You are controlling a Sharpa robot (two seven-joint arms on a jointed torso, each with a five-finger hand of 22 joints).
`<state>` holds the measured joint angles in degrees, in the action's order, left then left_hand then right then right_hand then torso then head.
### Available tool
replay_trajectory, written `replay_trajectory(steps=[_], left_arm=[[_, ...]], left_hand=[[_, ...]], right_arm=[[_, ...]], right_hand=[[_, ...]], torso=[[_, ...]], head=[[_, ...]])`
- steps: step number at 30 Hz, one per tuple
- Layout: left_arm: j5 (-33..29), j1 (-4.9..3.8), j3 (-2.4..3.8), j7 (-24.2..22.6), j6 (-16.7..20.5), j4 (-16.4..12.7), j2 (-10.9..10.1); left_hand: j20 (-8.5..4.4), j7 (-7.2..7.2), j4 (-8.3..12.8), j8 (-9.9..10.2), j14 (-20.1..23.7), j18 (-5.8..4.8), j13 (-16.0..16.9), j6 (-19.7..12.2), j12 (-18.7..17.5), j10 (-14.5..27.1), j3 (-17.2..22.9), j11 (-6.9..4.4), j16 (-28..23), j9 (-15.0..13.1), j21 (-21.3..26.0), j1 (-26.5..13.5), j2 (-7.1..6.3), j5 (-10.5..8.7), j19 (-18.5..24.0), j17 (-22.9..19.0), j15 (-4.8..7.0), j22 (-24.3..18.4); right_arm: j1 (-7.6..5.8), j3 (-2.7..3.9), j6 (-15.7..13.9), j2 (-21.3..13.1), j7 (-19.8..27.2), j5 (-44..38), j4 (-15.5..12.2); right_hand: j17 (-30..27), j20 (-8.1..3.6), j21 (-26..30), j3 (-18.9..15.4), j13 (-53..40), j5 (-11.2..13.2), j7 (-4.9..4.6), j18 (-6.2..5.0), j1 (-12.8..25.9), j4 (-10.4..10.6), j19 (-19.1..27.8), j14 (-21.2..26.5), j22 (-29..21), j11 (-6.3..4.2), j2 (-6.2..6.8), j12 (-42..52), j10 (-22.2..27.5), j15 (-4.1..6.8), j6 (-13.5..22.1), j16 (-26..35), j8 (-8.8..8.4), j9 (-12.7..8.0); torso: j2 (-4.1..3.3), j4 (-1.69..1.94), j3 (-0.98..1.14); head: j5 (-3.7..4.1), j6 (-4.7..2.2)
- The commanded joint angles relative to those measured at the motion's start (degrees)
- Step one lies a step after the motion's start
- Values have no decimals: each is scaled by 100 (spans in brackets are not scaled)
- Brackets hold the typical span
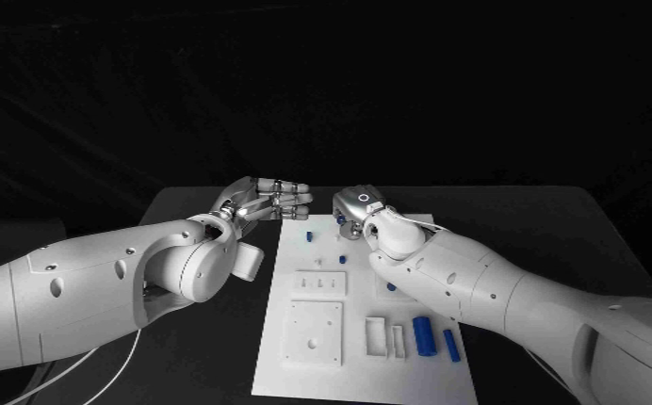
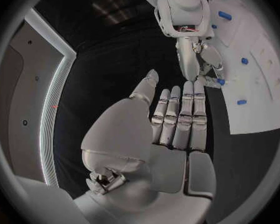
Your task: Assemble the parts on the task board
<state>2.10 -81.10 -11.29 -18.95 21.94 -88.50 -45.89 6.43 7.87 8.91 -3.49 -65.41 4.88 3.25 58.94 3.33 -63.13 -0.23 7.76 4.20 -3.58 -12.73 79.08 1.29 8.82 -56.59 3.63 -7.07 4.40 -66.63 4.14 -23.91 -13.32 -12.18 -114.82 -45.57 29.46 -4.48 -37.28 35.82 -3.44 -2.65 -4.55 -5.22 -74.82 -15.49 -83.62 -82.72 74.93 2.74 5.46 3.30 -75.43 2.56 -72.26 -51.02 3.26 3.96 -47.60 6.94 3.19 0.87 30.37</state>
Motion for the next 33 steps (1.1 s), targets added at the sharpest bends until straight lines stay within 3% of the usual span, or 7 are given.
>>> replay_trajectory(steps=[1,12,33], left_arm=[[30,-22,6,-35,-23,-19,17],[30,-44,6,-35,-27,-11,37],[32,-65,5,-35,-35,1,66]], left_hand=[[-1,6,29,-5,23,-64,9,48,9,35,10,4,-16,-6,-6,-28,25,19,39,6,-17,-2],[-1,9,28,-5,17,-61,9,49,9,35,10,5,-13,-6,-9,-30,26,18,36,7,-15,-1],[-2,10,30,-5,12,-56,9,51,10,32,13,5,-13,-6,-16,-25,28,18,30,6,-14,0]], right_arm=[[5,-3,79,7,-5,-88,-14],[25,-9,145,17,-6,-62,42],[36,-20,287,35,55,-14,112]], right_hand=[[5,12,39,31,-6,-10,-13,2,22,-3,-126,-1,330,-79,-14,6,-103,31,-43,32,39,5],[4,11,89,32,-6,-11,-14,4,23,-12,-144,0,365,-77,-19,7,-100,31,-39,35,39,5],[-1,15,125,40,-7,-13,-17,3,35,-16,-157,-1,378,-76,-19,6,-97,28,-34,35,38,8]], torso=[[-8,-2,-9],[-17,11,-15],[-21,-12,-26]], head=[[-4,11],[-12,10],[-67,44]])
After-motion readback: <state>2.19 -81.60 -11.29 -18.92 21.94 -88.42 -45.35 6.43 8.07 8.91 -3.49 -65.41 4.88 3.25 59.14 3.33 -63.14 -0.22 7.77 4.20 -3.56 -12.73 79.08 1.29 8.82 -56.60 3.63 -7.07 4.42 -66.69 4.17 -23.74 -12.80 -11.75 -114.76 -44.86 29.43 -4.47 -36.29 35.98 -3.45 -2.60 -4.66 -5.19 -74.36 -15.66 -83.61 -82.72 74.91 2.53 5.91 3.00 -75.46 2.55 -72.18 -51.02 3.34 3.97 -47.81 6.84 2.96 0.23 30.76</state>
